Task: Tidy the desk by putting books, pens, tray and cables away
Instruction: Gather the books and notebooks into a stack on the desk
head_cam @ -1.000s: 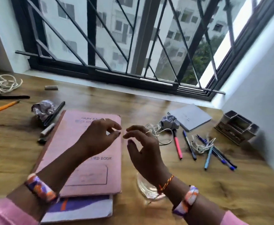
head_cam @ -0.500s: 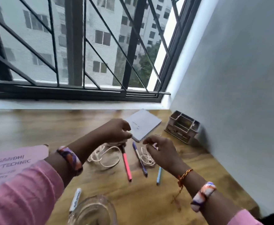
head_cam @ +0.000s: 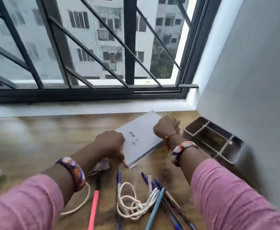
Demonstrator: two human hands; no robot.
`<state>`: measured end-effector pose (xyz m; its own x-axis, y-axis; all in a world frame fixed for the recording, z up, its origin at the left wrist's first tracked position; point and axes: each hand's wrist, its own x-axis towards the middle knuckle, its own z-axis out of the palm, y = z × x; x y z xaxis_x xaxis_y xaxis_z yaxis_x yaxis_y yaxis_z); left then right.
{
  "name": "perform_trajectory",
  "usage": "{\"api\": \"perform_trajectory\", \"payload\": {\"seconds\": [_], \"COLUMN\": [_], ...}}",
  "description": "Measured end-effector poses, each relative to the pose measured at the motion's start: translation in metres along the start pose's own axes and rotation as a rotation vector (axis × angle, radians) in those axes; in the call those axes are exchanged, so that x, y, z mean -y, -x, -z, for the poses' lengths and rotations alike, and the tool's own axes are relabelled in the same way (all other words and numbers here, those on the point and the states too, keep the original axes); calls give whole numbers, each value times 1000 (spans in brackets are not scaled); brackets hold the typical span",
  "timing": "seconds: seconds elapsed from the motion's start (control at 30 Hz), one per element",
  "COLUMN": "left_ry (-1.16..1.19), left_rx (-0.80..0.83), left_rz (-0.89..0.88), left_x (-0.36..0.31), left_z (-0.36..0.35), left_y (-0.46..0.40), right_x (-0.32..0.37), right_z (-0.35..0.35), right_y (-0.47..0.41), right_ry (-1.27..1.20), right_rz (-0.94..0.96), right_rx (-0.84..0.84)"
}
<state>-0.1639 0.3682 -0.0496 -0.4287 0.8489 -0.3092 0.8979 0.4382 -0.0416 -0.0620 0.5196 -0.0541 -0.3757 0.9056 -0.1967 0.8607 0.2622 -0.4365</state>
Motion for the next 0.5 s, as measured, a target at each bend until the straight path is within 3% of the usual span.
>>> {"api": "perform_trajectory", "payload": {"seconds": [0.07, 0.2, 0.3, 0.4, 0.5], "left_ry": [-9, -54, -91, -29, 240], "left_rx": [1, 5, 19, -17, -300], "left_rz": [40, 93, 87, 90, 186], "left_x": [-3, -13, -20, -14, 8], "left_z": [-2, 0, 4, 21, 58], "left_y": [-1, 0, 5, 14, 28], "right_x": [-1, -2, 4, 28, 65], "right_z": [-5, -3, 24, 60, 92], "right_y": [-15, -27, -28, -8, 37], "right_ry": [-10, 13, -235, -542, -703], "right_rz": [-102, -74, -29, 187, 445], "right_rx": [8, -104, -121, -160, -202]}}
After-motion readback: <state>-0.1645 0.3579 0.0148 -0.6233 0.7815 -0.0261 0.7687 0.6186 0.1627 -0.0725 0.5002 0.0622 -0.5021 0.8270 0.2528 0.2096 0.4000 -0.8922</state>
